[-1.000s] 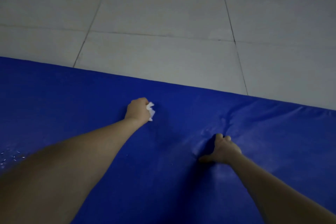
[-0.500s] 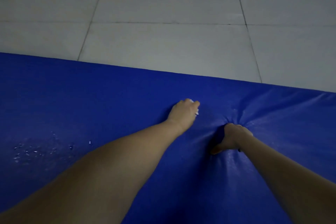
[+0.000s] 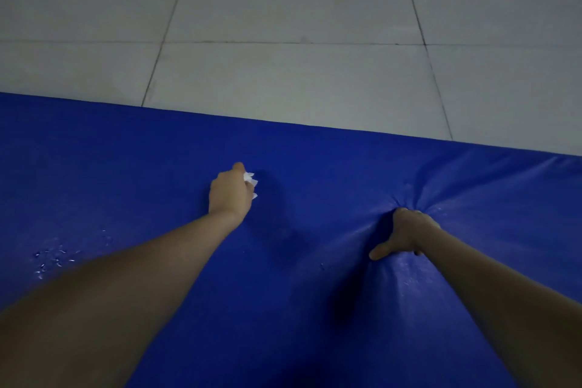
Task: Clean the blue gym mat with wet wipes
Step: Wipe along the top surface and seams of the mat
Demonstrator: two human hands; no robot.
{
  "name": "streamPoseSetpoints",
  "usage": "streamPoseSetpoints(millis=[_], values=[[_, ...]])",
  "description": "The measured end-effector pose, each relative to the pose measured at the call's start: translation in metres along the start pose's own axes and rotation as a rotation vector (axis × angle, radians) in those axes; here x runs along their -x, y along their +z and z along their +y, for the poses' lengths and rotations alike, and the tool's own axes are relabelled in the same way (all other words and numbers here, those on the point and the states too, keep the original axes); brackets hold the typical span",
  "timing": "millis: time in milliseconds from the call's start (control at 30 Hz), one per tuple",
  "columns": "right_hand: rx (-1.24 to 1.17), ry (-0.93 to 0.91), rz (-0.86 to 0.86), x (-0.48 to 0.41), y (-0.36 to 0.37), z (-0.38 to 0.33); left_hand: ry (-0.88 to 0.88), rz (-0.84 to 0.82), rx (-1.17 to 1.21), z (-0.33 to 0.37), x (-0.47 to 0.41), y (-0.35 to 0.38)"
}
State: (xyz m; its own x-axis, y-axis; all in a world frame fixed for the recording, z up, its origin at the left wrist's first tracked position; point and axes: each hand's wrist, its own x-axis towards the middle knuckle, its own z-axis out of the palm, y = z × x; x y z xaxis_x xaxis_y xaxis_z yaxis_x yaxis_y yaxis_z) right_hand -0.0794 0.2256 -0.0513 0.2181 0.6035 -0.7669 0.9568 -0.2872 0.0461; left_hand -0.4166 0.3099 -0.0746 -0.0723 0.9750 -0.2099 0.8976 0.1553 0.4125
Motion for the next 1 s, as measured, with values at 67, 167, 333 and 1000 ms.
streamPoseSetpoints(millis=[67, 167, 333, 1000], values=[[0.0, -0.001, 0.0, 0.0, 0.0, 0.0, 0.06, -0.022, 0.035, 0.021, 0.008, 0.011], [0.006, -0.01, 0.004, -0.001, 0.0, 0.0, 0.161, -0.136, 0.063, 0.065, 0.024, 0.033], [0.085, -0.038, 0.023, -0.002, -0.003, -0.004, 0.484, -0.275, -0.014, 0.136, 0.075, 0.078], [0.033, -0.027, 0.01, -0.004, -0.001, 0.001, -0.118, -0.006, -0.147, -0.016, -0.009, -0.006]])
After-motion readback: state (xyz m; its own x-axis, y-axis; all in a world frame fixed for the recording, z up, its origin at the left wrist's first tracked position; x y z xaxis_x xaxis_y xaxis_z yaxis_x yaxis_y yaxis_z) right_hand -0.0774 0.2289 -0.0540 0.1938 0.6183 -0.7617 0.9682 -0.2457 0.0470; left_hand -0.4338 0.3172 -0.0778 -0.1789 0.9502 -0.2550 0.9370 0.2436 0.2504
